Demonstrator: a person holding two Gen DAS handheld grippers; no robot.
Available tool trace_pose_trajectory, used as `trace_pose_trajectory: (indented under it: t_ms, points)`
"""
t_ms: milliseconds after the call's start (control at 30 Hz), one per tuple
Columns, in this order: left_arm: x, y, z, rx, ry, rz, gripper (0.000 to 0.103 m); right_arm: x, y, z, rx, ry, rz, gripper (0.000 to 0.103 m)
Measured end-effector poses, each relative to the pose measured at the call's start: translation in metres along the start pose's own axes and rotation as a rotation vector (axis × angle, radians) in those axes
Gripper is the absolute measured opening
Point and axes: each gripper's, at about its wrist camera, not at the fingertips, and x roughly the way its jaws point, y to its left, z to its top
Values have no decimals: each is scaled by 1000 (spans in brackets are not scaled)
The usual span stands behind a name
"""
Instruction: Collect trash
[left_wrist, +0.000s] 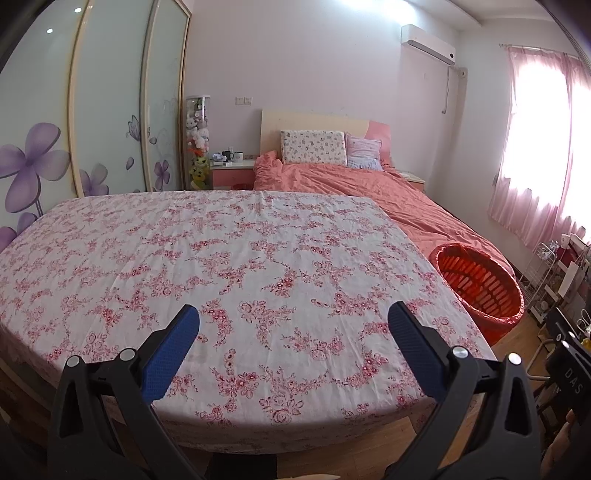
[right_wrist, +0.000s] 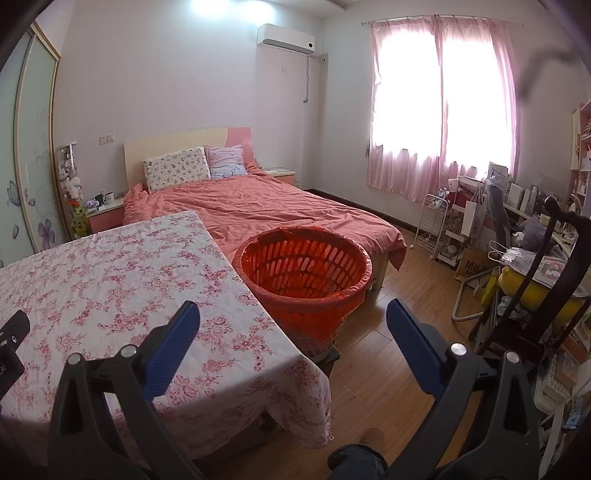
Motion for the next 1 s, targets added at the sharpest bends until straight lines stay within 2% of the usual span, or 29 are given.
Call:
trace_pose_trajectory:
  t_ms: [600,1000]
  points:
    - [-3,-7,-2,56,-16,41,101,1,4,-2,-20,23,-6,99]
    - [-6,-15,-2,77,-17,38,101,2,7,-3,-24,25,-9,99]
